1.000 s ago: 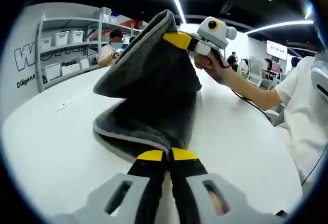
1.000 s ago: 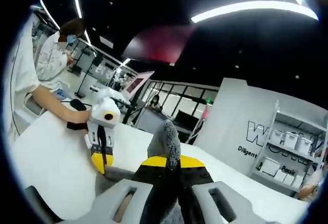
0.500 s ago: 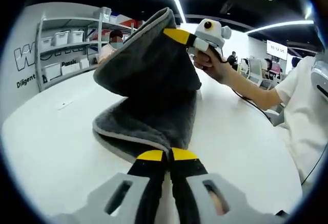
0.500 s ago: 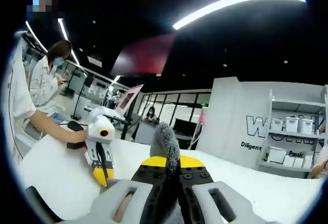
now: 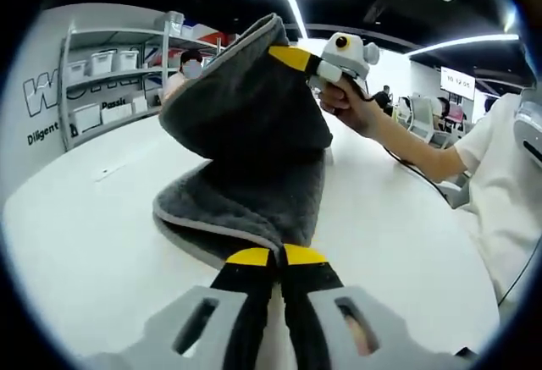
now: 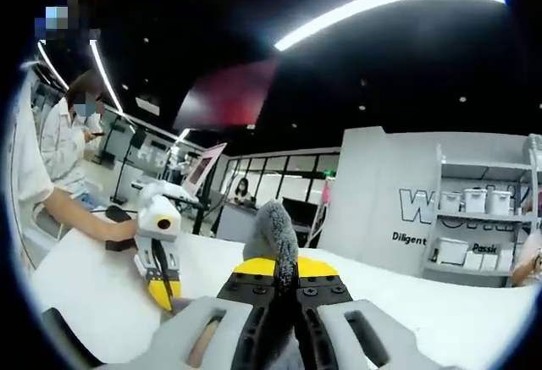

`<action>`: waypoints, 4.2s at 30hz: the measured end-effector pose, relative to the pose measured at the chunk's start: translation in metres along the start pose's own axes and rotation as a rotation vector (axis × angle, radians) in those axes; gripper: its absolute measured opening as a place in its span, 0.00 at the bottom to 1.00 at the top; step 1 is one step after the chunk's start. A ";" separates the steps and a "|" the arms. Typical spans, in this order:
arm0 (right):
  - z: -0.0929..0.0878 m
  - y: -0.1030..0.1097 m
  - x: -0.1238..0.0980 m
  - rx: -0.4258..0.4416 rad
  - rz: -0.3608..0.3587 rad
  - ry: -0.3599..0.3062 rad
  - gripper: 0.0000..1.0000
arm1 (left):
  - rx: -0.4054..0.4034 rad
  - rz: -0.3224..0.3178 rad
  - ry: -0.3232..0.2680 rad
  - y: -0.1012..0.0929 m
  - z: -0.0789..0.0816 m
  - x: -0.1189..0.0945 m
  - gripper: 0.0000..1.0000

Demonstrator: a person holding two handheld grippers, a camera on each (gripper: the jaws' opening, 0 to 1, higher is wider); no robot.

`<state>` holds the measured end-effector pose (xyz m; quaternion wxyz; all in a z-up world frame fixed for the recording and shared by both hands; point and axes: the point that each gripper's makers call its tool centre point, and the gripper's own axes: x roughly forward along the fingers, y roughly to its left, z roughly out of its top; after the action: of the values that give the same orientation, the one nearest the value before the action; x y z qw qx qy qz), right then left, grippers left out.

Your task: Open the folded towel by lifting each exposed corner and separating the folded layers until the towel lies flat within the target outline without major curled edges

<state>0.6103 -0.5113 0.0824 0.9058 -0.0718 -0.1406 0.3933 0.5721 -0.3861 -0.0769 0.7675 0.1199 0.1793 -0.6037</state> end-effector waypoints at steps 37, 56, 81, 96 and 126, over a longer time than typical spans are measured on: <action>0.011 -0.055 -0.043 0.075 -0.101 -0.082 0.00 | -0.076 -0.013 -0.017 0.005 0.000 -0.001 0.02; 0.012 -0.072 -0.069 0.117 -0.135 -0.094 0.00 | -0.089 -0.014 -0.011 0.011 -0.003 -0.002 0.02; 0.014 -0.102 -0.126 0.272 -0.200 -0.169 0.00 | -0.079 -0.006 -0.004 0.006 -0.003 -0.002 0.02; -0.012 -0.139 -0.170 0.362 -0.292 -0.176 0.00 | -0.089 -0.007 -0.005 0.006 -0.003 -0.002 0.02; -0.038 -0.159 -0.210 0.445 -0.397 -0.178 0.00 | -0.111 0.017 0.009 0.012 -0.006 -0.009 0.02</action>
<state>0.5955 -0.7739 0.0428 0.9424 0.1918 -0.1412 0.2347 0.5814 -0.3730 -0.0792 0.7774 0.0814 0.2149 -0.5856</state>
